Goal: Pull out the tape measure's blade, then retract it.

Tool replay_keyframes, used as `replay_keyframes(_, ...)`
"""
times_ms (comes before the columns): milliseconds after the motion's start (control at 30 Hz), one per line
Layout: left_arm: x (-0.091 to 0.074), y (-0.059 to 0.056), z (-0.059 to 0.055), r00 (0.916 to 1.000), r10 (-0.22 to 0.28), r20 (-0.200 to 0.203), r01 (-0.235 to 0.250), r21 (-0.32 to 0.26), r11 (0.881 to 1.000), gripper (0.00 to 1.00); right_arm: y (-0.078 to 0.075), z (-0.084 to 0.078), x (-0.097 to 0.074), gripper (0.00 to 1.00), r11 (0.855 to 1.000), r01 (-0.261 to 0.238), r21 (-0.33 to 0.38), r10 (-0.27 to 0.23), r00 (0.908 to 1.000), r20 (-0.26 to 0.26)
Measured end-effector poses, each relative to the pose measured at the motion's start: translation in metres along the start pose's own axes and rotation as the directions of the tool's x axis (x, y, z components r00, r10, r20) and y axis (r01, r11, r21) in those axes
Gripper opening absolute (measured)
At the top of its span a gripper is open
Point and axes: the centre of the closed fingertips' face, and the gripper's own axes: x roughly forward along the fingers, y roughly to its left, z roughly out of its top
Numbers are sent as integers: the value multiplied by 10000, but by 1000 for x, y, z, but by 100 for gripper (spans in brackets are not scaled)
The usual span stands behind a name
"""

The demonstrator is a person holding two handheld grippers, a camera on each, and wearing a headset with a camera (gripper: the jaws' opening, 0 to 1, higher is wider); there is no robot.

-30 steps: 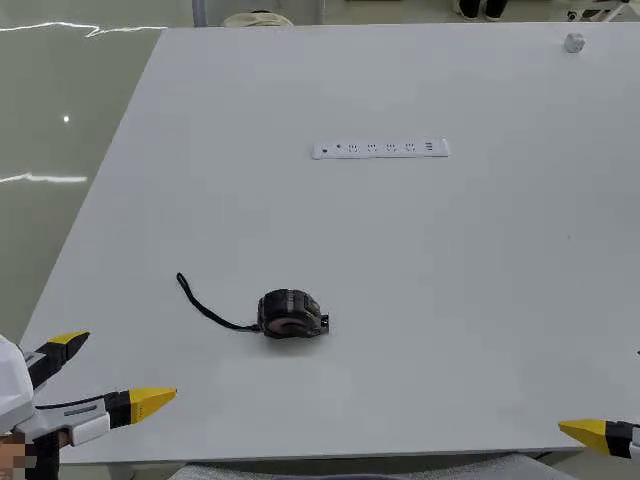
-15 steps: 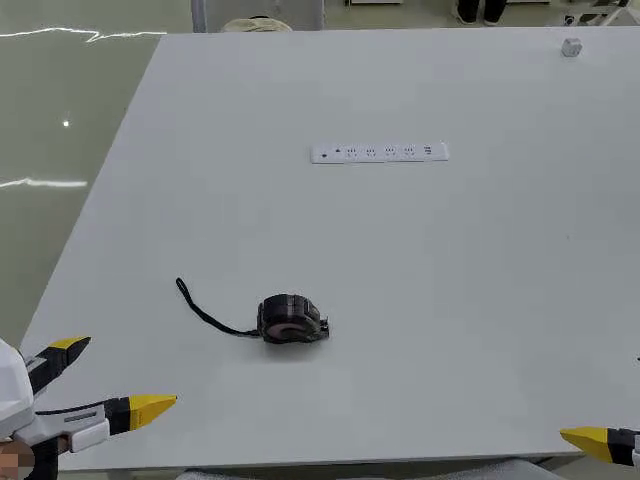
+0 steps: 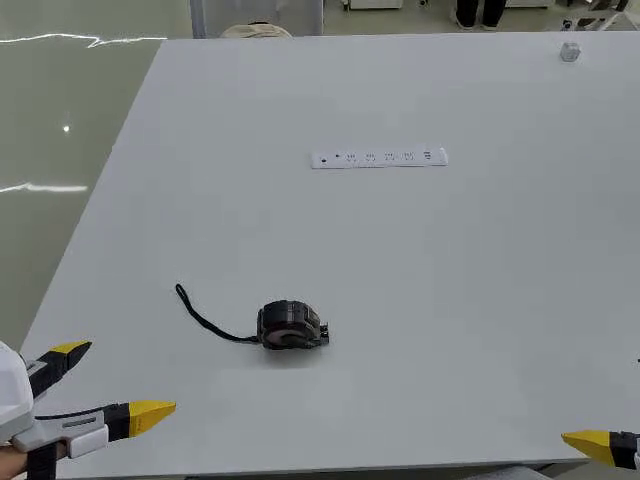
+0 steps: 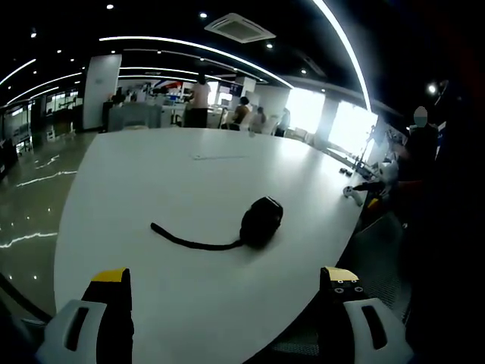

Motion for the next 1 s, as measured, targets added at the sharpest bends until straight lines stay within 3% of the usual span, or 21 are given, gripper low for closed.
replay_keyframes(100,8,-4,7,9992,-310,-267,322,459,9984,100,1,3,5,100,9999,-128,-59,128,9999,-8)
replay_keyframes(367,25,-5,45,9977,-675,-86,681,1164,9909,100,5,22,17,100,9976,-490,-486,497,9987,132)
replay_keyframes(533,34,-12,61,9937,-1093,-251,1119,1627,9803,100,6,37,24,100,9944,-714,-783,736,9970,250)
replay_keyframes(1000,54,-28,75,9732,-1890,-1310,2189,2750,9362,99,12,59,38,99,9885,-1097,-1040,1140,9928,357)
